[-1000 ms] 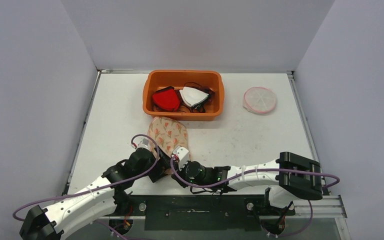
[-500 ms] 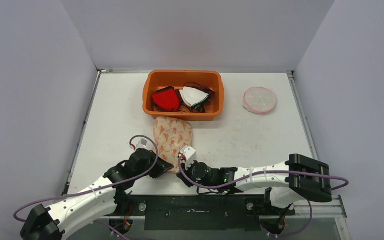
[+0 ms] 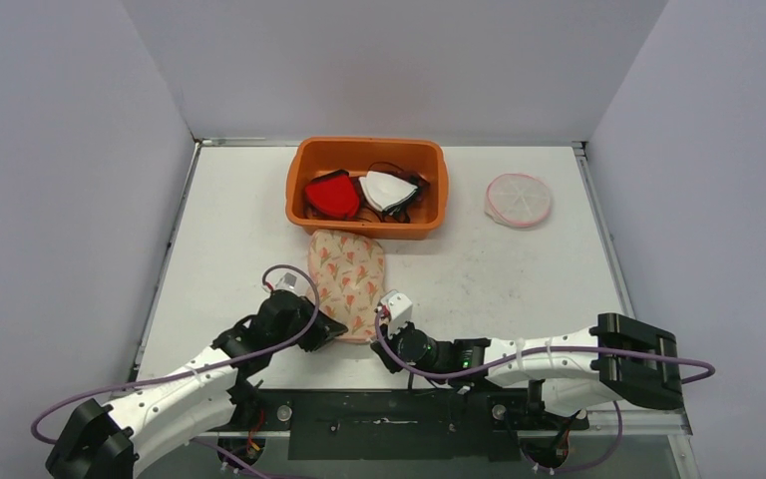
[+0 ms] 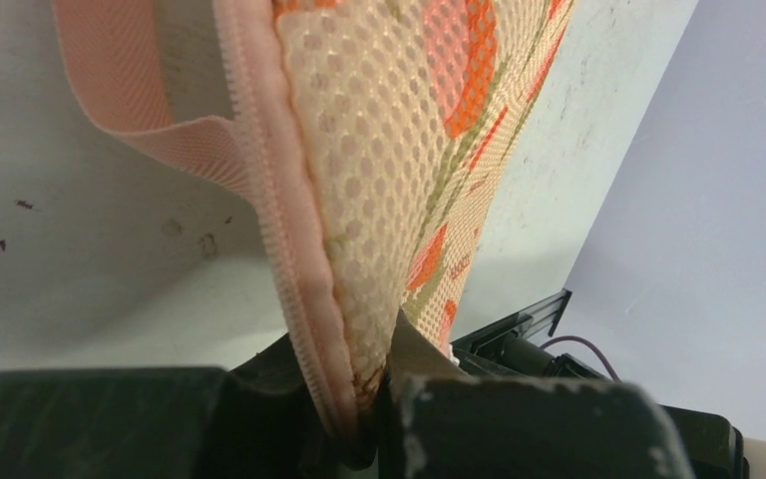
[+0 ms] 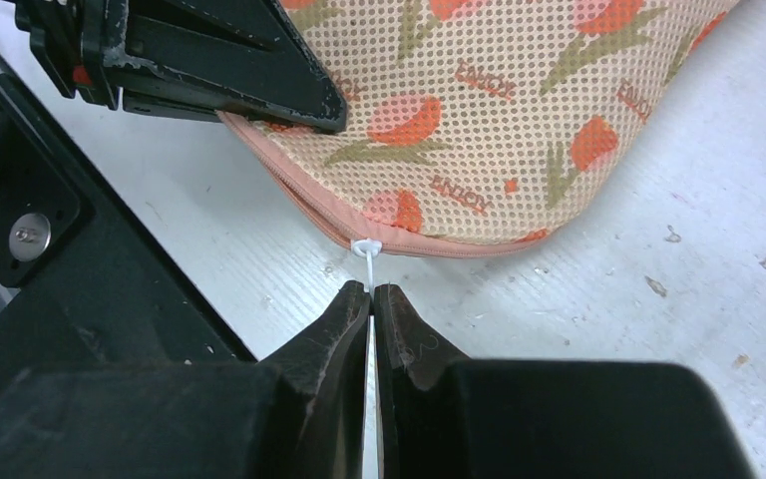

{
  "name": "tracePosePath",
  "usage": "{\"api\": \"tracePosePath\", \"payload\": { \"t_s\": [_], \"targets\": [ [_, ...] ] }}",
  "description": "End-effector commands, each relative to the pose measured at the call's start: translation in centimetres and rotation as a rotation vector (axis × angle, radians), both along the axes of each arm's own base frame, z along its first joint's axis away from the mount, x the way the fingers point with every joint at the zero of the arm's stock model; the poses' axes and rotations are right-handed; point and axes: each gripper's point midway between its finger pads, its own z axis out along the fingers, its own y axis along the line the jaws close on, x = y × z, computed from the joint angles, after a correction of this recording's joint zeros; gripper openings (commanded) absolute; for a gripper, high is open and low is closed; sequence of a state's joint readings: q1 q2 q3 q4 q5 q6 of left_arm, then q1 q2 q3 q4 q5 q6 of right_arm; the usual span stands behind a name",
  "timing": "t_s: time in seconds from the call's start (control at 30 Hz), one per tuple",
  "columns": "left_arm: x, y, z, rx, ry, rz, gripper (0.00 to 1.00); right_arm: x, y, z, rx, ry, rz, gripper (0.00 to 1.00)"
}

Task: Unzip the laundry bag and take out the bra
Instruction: Unzip the laundry bag at the center of the board.

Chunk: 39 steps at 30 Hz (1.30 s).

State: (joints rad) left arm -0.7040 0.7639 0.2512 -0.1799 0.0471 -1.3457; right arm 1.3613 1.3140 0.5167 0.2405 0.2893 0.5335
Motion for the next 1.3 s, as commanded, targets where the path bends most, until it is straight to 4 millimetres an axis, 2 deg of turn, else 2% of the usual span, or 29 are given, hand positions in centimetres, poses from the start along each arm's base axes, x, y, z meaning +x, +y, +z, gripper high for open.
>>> {"api": "tracePosePath", "payload": {
  "t_s": [0.0,0.23,0.4,0.43,0.53,0.6,0.67,0.73,0.87,1.03,1.13,1.27],
  "targets": [
    [1.5,-1.1,1.2,-0.025,-0.108,-0.070,0.00,0.8,-1.3,0.4,0.002,-0.016,-0.073,0.05],
    [2.1,-3.2,0.7,-0.062,-0.107,-0.169,0.00,1.0,-2.0,0.2,-0.013,-0.018,-0.093,0.05],
    [3.2,-4.2,1.1,-0.052,-0.115,-0.209,0.00,1.2,-2.7,0.1,-0.020,-0.018,-0.115,0.05],
    [3.4,-4.5,1.4,-0.054,-0.117,-0.217,0.04,1.2,-2.9,0.0,-0.020,-0.017,-0.117,0.05],
    [3.5,-4.7,1.9,-0.064,-0.122,-0.230,0.47,1.2,-2.9,0.2,-0.014,-0.015,-0.121,0.05],
    [3.1,-4.5,2.1,-0.067,-0.117,-0.230,0.67,1.2,-2.8,0.4,-0.008,-0.015,-0.120,0.05],
    [2.5,-4.1,2.4,-0.064,-0.108,-0.220,0.81,1.1,-2.6,0.6,-0.001,-0.014,-0.112,0.05],
    [1.6,-3.6,2.5,-0.059,-0.098,-0.209,0.88,1.0,-2.1,0.9,0.010,-0.012,-0.100,0.05],
    [-1.0,-2.8,1.9,-0.052,-0.069,-0.170,0.94,0.8,-0.9,1.5,0.025,-0.013,-0.069,0.05],
    [-3.3,-2.7,1.9,-0.093,-0.064,-0.137,0.95,0.2,1.5,2.1,0.046,-0.020,-0.015,0.05],
    [-3.8,-2.7,1.9,-0.105,-0.062,-0.125,0.96,-0.2,2.9,2.3,0.055,-0.028,0.021,0.05],
    [-3.1,-2.4,1.4,-0.083,-0.067,-0.085,0.96,-0.7,4.3,2.6,0.070,-0.032,0.062,0.05]
  ]
}}
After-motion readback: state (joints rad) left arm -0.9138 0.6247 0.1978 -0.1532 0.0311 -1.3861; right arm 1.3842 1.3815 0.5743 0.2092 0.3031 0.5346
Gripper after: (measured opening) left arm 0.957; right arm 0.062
